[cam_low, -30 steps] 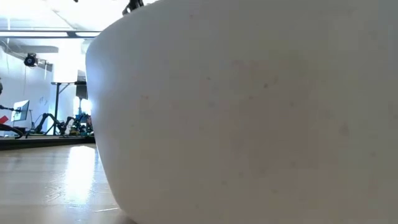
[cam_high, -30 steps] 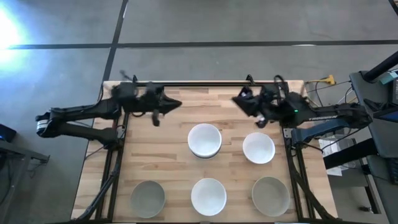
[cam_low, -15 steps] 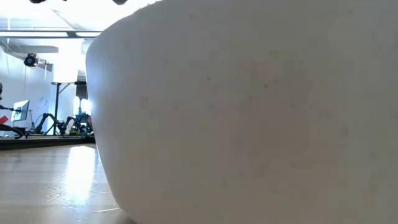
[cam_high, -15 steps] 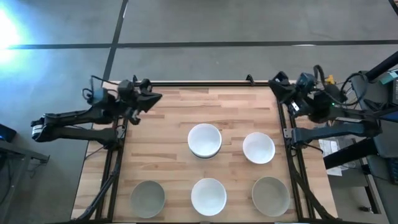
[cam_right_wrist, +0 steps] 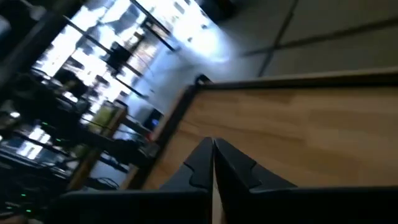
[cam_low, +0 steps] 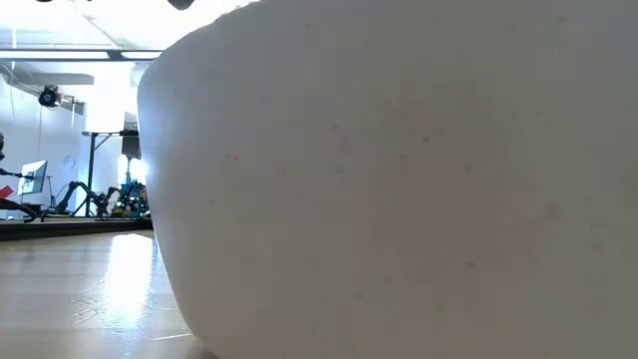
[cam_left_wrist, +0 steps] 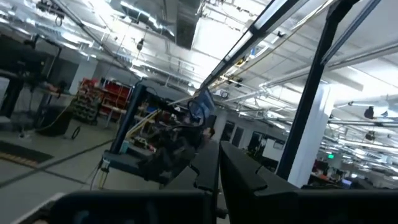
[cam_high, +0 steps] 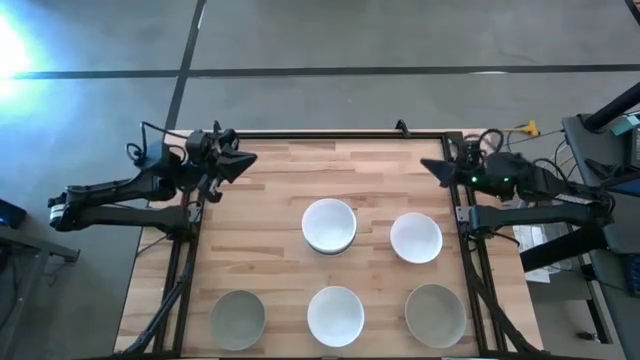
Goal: Nest bowls inside each other
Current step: Stack the white bowl on the other white bowl
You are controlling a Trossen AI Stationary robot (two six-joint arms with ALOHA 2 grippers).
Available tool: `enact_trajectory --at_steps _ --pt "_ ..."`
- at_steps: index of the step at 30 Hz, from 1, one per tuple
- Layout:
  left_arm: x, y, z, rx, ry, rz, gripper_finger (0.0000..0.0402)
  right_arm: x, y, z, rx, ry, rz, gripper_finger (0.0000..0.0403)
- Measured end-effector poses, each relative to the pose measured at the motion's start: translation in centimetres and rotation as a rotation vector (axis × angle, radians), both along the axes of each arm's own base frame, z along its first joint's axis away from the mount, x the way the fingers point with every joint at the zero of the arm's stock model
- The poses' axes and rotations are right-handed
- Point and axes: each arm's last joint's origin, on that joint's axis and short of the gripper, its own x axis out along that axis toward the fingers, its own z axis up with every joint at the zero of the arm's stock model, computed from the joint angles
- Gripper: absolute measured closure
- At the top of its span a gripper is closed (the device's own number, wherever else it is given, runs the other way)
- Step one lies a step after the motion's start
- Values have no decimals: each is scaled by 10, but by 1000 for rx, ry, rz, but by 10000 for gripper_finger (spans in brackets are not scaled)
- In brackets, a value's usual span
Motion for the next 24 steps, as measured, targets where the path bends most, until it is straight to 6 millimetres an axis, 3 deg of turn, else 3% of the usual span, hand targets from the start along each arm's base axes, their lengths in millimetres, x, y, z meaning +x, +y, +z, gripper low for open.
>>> enact_trajectory --at_steps 11,16,24 --pt "6 2 -4 -31 25 8 402 -13 6 -29 373 652 -21 326" --pt "16 5 -9 -48 59 28 402 4 8 -37 404 826 121 301" --pt "30 8 -14 -104 100 22 402 34 3 -63 284 1143 214 286"
